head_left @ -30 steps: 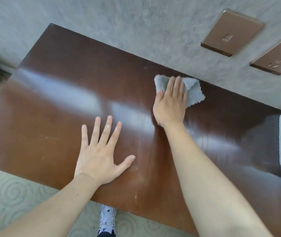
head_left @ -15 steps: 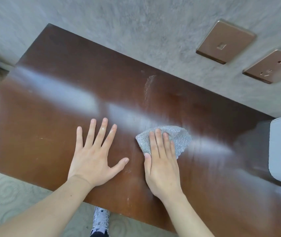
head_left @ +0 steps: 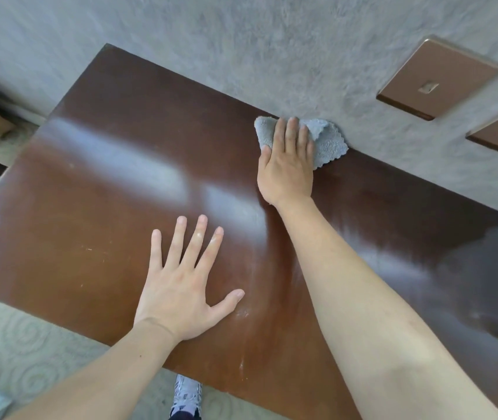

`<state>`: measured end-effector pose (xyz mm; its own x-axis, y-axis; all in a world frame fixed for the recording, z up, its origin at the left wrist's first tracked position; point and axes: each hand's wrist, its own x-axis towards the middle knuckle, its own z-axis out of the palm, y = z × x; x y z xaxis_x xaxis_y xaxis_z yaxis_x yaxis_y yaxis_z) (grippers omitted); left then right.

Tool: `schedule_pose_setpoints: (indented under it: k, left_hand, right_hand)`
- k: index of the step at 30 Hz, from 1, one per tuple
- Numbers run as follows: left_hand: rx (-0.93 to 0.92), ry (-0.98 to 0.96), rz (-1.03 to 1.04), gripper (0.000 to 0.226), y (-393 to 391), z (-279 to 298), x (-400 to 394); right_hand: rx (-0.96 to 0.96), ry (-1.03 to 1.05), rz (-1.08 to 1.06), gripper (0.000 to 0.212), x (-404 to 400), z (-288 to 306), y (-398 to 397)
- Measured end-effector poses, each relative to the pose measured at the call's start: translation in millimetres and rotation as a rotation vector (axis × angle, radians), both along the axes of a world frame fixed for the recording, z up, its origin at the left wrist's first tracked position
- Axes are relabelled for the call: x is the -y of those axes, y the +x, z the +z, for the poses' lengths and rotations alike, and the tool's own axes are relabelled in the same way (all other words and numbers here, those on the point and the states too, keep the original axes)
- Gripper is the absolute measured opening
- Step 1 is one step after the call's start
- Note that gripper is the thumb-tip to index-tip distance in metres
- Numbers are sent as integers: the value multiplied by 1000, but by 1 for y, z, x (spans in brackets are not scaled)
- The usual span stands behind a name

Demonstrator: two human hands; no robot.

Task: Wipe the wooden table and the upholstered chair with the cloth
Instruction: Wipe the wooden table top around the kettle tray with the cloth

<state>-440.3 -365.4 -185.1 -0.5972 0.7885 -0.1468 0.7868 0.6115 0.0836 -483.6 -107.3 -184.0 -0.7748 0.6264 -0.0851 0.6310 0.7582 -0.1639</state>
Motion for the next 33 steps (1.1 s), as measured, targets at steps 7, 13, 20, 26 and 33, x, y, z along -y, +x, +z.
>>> schedule_pose_setpoints:
  k: [7, 13, 20, 26, 33]
  left_hand:
    - [4, 10, 7, 100, -1, 1, -1]
    - [30, 1, 5, 100, -1, 4, -1]
    - [33, 2, 14, 100, -1, 4, 0]
    - [20, 11, 20, 101, 0, 3, -1]
    - [26, 24, 21, 101, -1, 2, -1]
  right_hand:
    - [-44, -115, 136, 59, 57, 12, 112]
    - [-16, -184, 73, 59, 88, 15, 151]
    - [-241, -227, -40, 53, 23, 16, -6]
    - [-96, -82, 184, 54, 11, 6, -28]
    - [-42, -122, 256, 57, 58, 18, 120]
